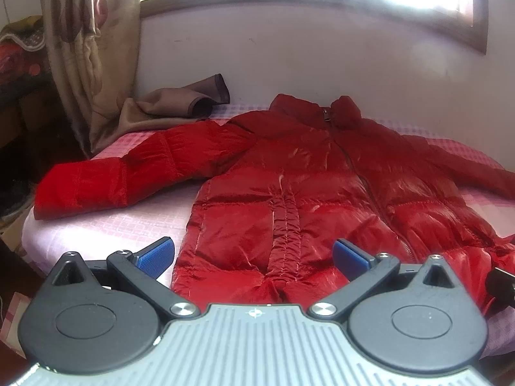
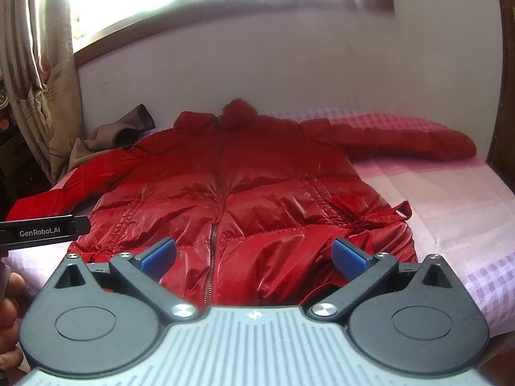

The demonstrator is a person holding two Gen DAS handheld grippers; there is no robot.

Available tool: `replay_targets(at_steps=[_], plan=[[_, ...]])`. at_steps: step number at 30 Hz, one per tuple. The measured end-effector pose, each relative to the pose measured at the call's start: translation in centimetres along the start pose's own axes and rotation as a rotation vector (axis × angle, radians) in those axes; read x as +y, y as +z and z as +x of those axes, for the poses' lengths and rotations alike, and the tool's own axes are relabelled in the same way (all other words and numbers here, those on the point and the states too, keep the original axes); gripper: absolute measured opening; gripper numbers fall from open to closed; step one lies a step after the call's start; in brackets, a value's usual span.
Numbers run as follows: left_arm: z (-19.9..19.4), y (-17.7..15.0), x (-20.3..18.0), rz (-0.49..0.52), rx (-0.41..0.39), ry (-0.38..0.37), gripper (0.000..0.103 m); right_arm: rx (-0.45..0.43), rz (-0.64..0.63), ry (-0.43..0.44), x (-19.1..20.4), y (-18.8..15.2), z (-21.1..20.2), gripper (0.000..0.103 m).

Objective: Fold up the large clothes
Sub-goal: 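Move both grippers over the red jacket toward its hem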

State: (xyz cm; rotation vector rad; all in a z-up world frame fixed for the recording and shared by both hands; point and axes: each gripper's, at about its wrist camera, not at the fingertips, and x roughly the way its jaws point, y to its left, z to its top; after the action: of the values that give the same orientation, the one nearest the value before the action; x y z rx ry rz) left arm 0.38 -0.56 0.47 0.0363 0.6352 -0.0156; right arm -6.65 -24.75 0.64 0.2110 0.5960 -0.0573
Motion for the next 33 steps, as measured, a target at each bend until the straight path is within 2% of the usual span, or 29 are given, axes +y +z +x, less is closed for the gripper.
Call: replay_targets(at_steps=[22,33], plan=[[3.0,0.1,-2.8,0.051,0.039,0.017,0.103,0.043,0.010,0.044,-1.0,-0.2,3.1,0.103],[5.3,0.4,-3.9,0.067,0.069,0.024,0.103,0.069,0.034,0.038,-2.2,0.2,4.9,0.103]])
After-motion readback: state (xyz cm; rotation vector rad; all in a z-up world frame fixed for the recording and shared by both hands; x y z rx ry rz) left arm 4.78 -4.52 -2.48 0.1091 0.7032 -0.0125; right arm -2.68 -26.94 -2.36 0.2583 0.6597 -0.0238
